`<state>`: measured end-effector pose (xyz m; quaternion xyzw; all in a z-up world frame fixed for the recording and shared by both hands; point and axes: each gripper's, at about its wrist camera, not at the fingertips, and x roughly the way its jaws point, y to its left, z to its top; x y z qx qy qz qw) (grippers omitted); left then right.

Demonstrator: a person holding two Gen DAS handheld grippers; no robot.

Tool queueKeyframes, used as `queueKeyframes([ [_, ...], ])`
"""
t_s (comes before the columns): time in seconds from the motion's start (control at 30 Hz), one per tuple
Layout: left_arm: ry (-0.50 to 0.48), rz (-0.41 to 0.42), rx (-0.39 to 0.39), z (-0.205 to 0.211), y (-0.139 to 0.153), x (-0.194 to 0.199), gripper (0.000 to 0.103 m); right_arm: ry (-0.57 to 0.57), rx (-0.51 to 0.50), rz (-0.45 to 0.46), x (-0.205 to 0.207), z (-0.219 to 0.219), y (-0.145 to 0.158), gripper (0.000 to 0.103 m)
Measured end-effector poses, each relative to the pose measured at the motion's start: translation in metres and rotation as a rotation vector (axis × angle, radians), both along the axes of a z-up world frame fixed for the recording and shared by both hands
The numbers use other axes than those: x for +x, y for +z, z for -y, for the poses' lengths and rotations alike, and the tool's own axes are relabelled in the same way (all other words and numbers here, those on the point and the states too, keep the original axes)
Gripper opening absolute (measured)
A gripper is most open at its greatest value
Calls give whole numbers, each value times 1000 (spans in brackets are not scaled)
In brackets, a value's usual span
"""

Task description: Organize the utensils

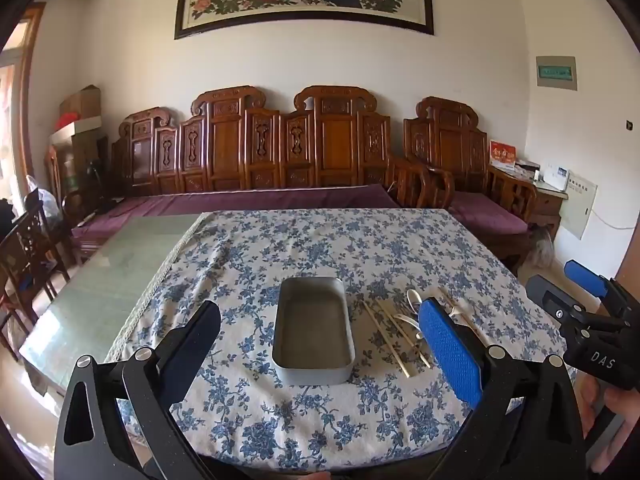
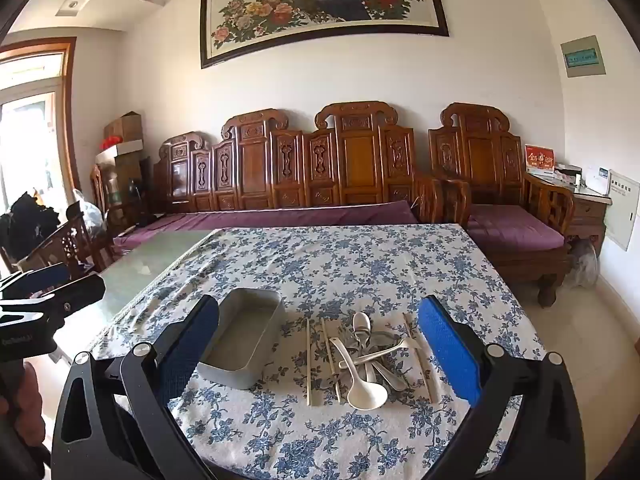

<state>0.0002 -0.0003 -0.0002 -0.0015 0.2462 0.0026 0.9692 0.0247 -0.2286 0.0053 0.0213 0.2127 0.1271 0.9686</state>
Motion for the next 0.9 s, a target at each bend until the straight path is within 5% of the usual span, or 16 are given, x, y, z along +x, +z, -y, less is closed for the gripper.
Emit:
queueKeyframes([
  [0.9,0,28,-7,2,12,-6,96,4,7,4,-4,-2,5,100],
])
